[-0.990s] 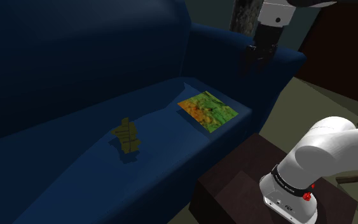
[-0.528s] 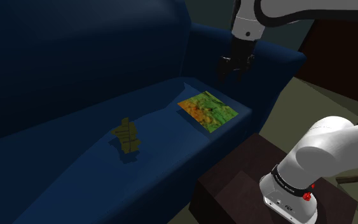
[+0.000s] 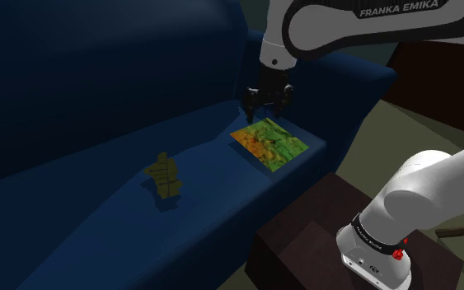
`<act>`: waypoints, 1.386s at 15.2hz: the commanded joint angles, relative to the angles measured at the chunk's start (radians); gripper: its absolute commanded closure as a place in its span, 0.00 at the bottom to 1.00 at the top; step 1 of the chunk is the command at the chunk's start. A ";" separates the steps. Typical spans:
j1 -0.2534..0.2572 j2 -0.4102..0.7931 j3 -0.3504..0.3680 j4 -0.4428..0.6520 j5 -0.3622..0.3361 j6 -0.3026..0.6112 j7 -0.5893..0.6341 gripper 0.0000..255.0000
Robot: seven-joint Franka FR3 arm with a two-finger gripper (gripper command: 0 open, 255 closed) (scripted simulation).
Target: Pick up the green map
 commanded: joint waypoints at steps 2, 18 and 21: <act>0.001 0.088 0.062 0.038 0.000 0.064 0.089 0.00; 0.066 0.724 0.245 0.480 -0.323 0.233 0.614 0.00; 0.124 0.855 0.229 0.612 -0.398 0.218 0.695 0.00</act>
